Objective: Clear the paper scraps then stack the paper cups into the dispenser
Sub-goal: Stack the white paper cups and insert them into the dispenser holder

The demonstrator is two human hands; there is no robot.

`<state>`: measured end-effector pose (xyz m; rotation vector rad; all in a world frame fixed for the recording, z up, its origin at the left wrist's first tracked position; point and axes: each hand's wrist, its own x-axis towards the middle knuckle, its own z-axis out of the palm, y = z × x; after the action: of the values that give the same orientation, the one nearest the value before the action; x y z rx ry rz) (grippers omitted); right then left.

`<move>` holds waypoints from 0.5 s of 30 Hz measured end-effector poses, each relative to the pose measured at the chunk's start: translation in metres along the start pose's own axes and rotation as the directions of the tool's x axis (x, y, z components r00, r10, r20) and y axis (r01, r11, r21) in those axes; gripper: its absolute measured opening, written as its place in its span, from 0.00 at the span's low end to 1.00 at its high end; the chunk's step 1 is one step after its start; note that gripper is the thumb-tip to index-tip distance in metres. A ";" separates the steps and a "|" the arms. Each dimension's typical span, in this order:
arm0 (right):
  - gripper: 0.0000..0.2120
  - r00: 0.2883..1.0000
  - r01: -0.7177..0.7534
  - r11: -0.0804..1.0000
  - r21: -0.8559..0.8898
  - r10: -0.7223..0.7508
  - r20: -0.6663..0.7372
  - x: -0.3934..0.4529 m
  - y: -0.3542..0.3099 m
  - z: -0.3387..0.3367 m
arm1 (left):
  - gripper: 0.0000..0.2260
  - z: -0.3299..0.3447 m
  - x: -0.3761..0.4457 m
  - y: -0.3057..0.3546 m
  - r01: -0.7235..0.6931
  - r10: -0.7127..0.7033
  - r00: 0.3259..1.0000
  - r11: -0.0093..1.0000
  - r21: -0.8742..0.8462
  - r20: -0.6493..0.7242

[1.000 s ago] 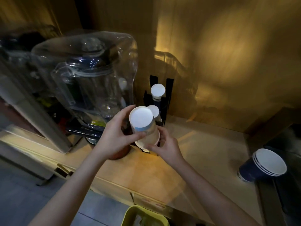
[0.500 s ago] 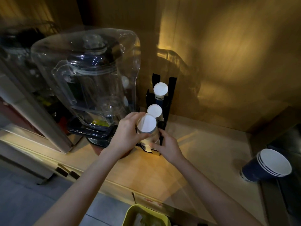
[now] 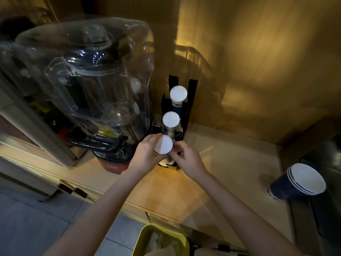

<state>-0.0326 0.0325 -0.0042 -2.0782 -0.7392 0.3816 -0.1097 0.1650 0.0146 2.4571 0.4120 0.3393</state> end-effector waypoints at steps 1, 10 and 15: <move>0.17 1.000 -0.001 1.000 -0.026 0.002 0.027 0.000 0.001 0.001 | 0.30 0.002 0.000 -0.001 0.007 -0.008 1.000 1.000 0.010 0.018; 0.16 0.987 0.048 0.986 -0.158 -0.022 0.162 -0.001 0.000 -0.002 | 0.31 0.013 -0.001 0.006 0.073 -0.094 0.987 0.985 0.155 0.131; 0.15 0.976 0.173 0.937 -0.303 -0.121 0.183 -0.003 -0.004 -0.030 | 0.26 0.011 -0.002 0.040 -0.006 -0.024 0.995 0.960 0.281 0.101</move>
<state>-0.0215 0.0132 0.0161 -2.2905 -1.1095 0.3697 -0.0989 0.1279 0.0300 2.7344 0.4534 0.1559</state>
